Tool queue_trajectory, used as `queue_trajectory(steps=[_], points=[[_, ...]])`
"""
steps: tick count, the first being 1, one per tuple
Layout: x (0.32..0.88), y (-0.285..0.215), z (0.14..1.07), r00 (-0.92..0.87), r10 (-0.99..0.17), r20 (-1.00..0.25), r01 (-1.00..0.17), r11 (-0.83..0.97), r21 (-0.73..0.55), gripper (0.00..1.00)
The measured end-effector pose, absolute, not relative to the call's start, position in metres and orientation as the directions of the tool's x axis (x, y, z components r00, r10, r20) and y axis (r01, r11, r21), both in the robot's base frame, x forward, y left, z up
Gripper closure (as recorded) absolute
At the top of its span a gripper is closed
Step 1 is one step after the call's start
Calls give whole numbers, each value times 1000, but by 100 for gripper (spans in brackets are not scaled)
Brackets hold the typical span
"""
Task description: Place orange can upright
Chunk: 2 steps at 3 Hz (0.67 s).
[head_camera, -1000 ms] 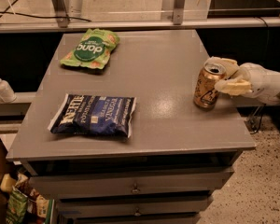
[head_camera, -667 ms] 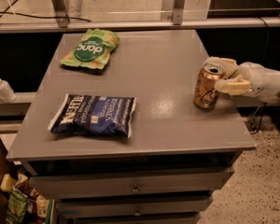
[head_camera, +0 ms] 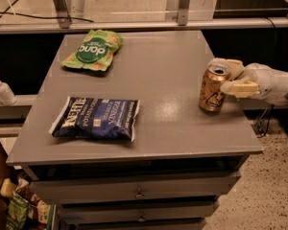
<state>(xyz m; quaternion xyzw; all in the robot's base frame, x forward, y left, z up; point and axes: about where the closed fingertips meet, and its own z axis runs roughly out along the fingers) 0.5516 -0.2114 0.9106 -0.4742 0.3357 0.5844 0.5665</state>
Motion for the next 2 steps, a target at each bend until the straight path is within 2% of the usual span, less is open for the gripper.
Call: queue_trajectory(steps=[1,2], points=[[547,-211,909,84,346,-934,-981,-136,-139,0],[541,-217,909,86,347,-934,-982,-128,-137,0]])
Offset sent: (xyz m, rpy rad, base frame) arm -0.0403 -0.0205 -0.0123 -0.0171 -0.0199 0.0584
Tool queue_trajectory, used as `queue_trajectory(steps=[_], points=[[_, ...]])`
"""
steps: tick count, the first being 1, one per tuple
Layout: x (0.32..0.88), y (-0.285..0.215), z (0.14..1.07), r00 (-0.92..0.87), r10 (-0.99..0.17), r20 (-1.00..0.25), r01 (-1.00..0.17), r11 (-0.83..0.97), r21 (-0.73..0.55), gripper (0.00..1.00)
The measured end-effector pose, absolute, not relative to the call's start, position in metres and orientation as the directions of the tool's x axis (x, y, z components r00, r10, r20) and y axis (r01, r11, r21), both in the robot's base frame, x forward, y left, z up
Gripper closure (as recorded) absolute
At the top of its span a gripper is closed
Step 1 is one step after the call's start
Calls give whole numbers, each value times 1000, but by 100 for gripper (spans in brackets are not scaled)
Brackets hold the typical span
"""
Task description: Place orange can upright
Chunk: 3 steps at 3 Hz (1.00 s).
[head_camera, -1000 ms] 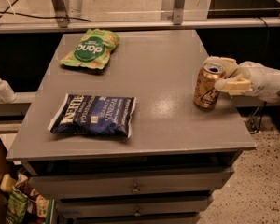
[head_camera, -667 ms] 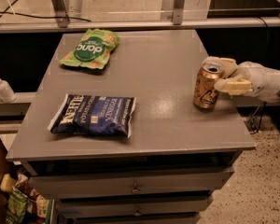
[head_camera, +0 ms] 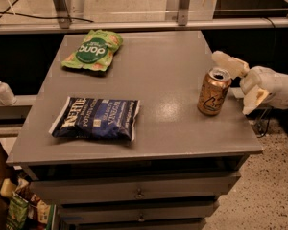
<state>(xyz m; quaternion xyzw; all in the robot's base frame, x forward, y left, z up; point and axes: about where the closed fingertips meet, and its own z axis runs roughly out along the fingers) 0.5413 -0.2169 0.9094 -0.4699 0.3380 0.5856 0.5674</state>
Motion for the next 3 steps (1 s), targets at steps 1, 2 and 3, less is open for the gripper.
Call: queue_trajectory(steps=[1,2,3], points=[[536,-238,918,117,329,-937,-984,-91,-155,0],[538,-259,934,145,312,-939,-987,-22,-159,0],[545,-257,938,145,317,-937,-988,2,-152,0]])
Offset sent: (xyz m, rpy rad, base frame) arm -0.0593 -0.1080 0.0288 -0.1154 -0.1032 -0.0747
